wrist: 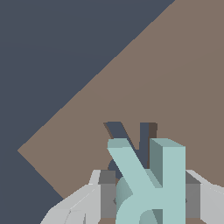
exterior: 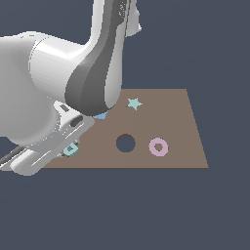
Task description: Insert a designated object into the corresponding slot on a board.
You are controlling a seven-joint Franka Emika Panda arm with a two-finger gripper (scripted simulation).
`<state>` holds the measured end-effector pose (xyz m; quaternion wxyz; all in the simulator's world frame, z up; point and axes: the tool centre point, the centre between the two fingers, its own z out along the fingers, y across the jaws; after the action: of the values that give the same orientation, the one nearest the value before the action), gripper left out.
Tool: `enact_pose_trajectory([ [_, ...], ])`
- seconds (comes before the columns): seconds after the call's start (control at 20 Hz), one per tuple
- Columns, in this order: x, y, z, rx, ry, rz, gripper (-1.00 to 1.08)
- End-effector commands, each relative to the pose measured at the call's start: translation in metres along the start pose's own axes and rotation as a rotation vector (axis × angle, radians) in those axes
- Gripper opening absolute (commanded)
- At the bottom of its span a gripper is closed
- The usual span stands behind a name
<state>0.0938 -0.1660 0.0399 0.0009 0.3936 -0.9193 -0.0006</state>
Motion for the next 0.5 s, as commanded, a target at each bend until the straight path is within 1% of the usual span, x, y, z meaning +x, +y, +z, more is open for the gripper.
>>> enact_pose_trajectory([
  [0.0, 0.007, -0.005, 0.0, 0.0, -0.001, 0.028, -1.0],
  [0.45, 0.009, -0.004, 0.01, 0.001, -0.002, 0.034, -1.0],
])
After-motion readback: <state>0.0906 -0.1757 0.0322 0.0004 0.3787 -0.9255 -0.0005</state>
